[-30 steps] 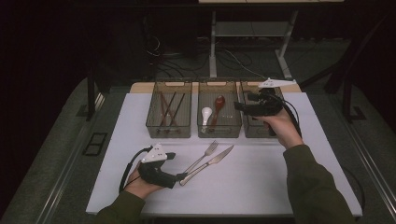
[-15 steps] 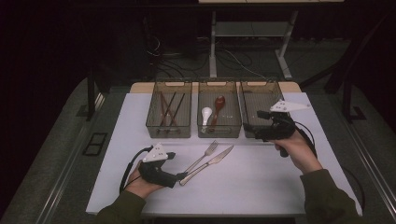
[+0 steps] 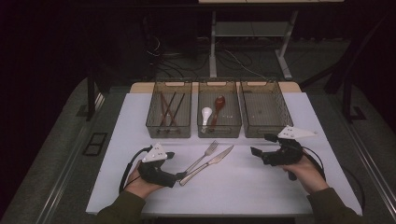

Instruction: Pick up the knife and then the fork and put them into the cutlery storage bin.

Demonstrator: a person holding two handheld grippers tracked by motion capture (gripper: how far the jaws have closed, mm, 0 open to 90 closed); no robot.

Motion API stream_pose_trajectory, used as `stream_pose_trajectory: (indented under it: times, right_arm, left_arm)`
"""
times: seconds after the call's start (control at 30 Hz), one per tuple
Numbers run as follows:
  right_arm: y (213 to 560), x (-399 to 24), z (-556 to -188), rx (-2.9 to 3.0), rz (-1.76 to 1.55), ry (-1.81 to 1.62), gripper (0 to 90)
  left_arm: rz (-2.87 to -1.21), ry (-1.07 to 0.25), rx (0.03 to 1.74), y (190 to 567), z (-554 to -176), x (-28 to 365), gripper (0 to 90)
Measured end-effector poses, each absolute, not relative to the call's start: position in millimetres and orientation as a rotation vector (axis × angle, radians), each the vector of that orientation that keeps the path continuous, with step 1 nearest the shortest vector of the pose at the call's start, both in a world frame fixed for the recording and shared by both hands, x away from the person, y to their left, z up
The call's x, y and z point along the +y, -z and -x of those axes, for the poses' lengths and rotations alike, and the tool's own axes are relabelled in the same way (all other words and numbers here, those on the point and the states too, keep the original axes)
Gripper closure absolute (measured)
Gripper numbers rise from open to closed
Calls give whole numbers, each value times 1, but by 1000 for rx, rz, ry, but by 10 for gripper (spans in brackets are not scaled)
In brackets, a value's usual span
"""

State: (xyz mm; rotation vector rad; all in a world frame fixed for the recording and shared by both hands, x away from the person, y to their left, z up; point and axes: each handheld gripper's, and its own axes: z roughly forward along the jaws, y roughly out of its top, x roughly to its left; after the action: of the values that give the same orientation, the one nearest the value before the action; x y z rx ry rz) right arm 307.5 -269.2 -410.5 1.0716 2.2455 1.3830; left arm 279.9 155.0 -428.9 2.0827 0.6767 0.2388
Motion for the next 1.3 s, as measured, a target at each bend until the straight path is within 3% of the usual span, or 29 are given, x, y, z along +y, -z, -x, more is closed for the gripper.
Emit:
stream_pose_trajectory:
  times: [0.3,0.53,0.9,1.13,1.3]
  right_arm:
    - [428,-275,-275,2279,-1042,-1356,177]
    - [439,-285,-263,2311,-1038,-1340,177]
    - [439,-291,-262,2287,-1073,-1334,177]
    - [438,-291,-263,2284,-1071,-1337,177]
    - [438,-291,-262,2280,-1066,-1341,177]
  left_arm:
    - [-2097,-262,686,427,-279,155,157]
    - [-2115,-263,702,426,-283,148,221]
    - [-2130,-267,738,425,-305,115,525]
    - [-2218,-282,743,436,-316,87,668]
    - [-2246,-266,750,442,-319,78,713]
